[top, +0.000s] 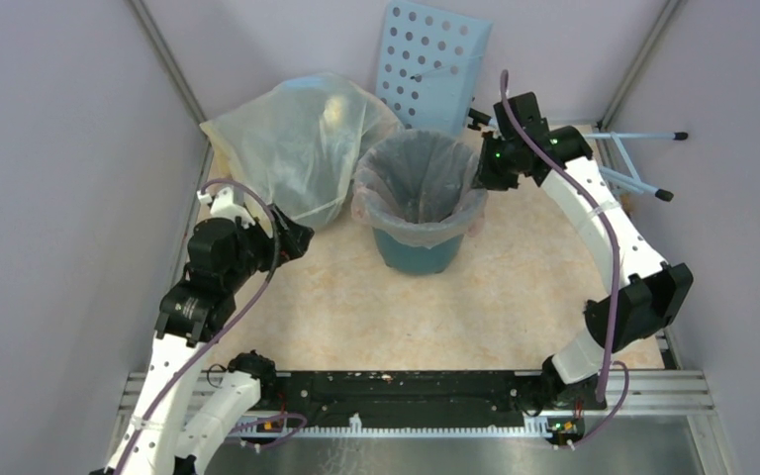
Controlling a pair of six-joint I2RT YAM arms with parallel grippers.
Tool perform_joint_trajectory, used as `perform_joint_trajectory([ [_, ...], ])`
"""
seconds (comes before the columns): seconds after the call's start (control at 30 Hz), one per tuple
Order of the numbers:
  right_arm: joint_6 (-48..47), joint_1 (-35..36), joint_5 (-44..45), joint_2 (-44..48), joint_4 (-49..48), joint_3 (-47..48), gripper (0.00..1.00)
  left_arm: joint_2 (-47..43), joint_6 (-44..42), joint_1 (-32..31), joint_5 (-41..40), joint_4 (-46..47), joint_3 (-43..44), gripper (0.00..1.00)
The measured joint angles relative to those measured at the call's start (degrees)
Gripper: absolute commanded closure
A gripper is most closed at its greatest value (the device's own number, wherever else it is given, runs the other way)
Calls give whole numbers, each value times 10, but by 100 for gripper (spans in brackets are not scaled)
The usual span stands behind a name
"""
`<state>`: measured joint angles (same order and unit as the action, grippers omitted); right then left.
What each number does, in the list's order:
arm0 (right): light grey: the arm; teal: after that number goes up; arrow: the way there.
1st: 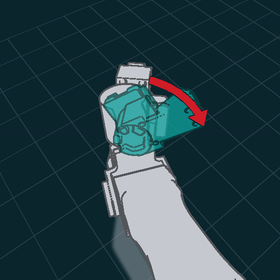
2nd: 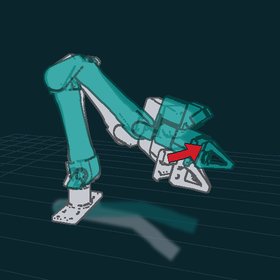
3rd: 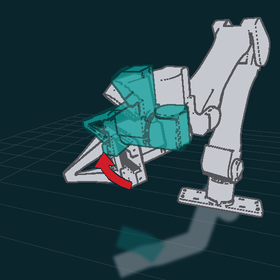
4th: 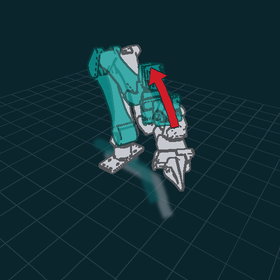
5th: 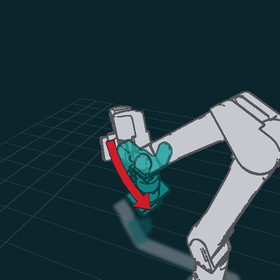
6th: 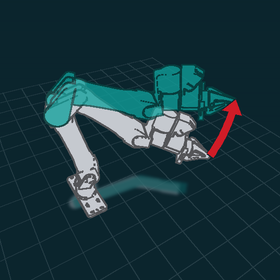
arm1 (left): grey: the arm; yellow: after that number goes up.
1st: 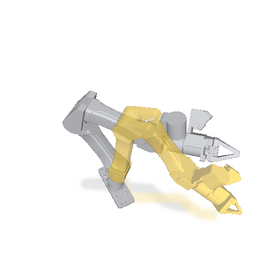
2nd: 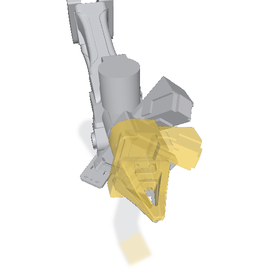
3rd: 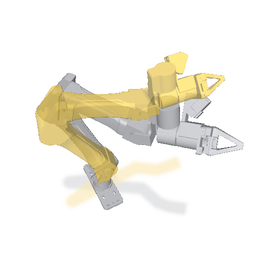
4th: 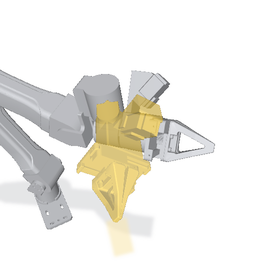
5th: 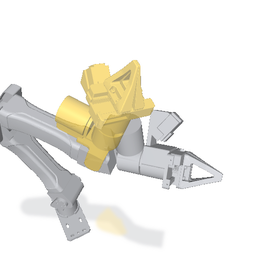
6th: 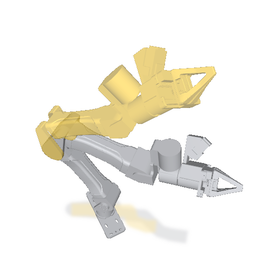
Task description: Put the trash bags into the trash bin
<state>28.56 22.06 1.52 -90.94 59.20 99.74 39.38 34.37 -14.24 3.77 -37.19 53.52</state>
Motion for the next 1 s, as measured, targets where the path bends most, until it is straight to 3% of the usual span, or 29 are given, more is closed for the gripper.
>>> perform_joint_trajectory([
  [0.23, 38, 59, -8, 0, -8, 0, 58, -19, -12, 0, -21, -12, 0, 1],
  [0.4, 30, 70, -19, 0, -8, 2, 29, -17, -15, 0, -22, -10, 0, 1],
  [0.6, -27, 70, 14, 31, -11, 5, 28, -17, -18, 0, -12, 14, -14, 2],
  [0.73, -52, 69, 66, 127, -56, -64, 24, -22, -24, 0, -2, 45, -41, 1],
  [0.8, -64, 69, 91, 207, -103, -139, 18, -25, -29, 0, 0, 57, -55, 1],
  [1.0, -90, 69, 120, 475, -250, -400, 16, -35, -43, 0, 10, 103, -92, 1],
])
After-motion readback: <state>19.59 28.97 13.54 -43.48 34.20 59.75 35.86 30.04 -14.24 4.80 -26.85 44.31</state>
